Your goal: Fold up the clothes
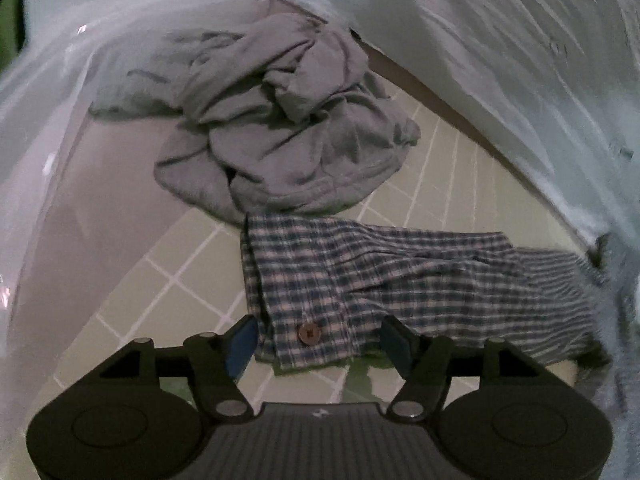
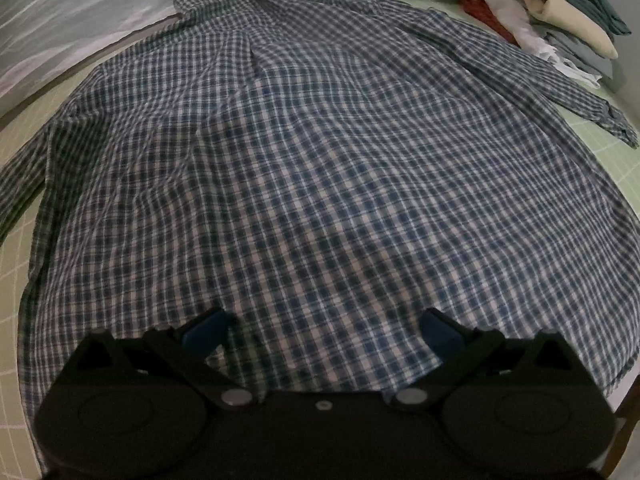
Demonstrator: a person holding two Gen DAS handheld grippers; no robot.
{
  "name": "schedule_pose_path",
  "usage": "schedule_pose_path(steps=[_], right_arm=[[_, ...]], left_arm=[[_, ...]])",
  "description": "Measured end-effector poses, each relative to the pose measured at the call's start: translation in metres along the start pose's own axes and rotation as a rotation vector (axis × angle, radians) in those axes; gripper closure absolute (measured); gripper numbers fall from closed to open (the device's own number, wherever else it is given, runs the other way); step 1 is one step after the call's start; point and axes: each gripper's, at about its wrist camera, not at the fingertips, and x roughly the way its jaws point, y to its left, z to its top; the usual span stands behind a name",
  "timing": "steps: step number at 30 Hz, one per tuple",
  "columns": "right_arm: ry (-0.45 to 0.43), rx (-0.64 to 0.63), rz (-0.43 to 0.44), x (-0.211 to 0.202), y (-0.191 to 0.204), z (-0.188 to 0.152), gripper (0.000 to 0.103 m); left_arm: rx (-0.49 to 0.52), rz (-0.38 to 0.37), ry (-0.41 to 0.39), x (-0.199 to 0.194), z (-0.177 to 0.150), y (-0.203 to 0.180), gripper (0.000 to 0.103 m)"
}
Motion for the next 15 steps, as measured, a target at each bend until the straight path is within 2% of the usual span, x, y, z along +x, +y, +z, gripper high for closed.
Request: schedule_pose_path(steps=[2,4,6,8,11,15], right_arm=[[-0.002,0.0,0.0,0.0,0.0,-0.001,0.0],[-0.004,0.0,0.0,0.0,0.0,-0.001,0.0],[-0.005,0.0,0.0,0.0,0.001,-0.001,0.0],[-0.004,-0.001,0.0,0.0,0.001,-0.001,0.0],[-0.001,-0.003,0.001,0.0,0.002,0.0,0.0],[-0.001,-0.007,0.004,0.001,0.0,0.001,0.0]], left_arm=[[0.027,0.023,-0.008,0.002,0.001,-0.003,0.04],[0.055,0.041,-0.015,0.004,0.001,-0.007,0.069],[0.086,0.057,-0.022,0.005,0.0,-0.009,0.088],[0.094,0.064,-0.031,0.004,0.0,-0.008,0.091],[0.12,0.122,-0.057,0.001,-0.001,-0.003,0.099],[0.091,0.15,-0.059,0.001,0.001,0.011,0.1]])
